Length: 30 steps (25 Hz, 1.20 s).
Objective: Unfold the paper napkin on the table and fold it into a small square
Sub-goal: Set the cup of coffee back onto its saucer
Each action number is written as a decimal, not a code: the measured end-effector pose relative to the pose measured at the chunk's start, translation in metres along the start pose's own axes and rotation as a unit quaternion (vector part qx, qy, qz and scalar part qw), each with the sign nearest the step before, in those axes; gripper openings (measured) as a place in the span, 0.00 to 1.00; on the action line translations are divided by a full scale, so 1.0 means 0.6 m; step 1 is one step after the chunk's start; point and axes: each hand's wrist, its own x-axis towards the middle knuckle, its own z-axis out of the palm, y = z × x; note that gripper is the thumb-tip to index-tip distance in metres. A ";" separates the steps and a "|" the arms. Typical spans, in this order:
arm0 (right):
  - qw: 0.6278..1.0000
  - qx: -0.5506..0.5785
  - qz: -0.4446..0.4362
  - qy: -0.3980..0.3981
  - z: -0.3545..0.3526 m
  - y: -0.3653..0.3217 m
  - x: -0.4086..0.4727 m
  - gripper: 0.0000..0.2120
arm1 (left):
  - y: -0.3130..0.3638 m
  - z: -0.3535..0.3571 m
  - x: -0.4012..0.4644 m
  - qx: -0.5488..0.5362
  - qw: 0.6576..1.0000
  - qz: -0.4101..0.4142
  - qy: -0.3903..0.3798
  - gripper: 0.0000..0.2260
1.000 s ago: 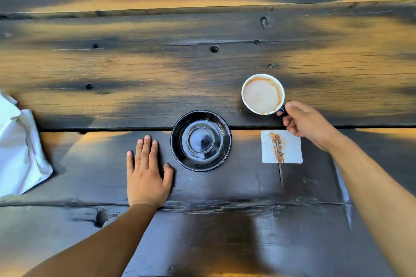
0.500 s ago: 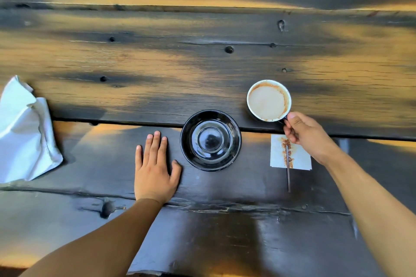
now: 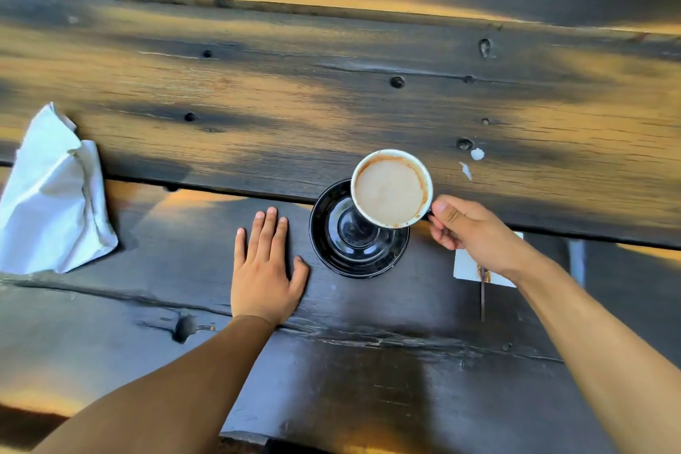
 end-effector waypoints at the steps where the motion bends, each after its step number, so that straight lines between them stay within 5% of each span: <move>1: 1.000 -0.012 -0.003 -0.013 0.006 -0.001 0.003 0.18 | 0.000 0.000 0.000 0.000 1.000 0.000 -0.001 0.31; 14: 0.989 -0.132 -0.014 -0.067 0.040 0.009 0.028 0.20 | -0.004 0.002 -0.001 -0.002 1.000 -0.003 -0.015 0.31; 30: 0.992 -0.115 0.018 -0.050 0.038 0.024 0.029 0.17 | -0.007 0.004 -0.002 0.004 1.000 -0.003 -0.020 0.31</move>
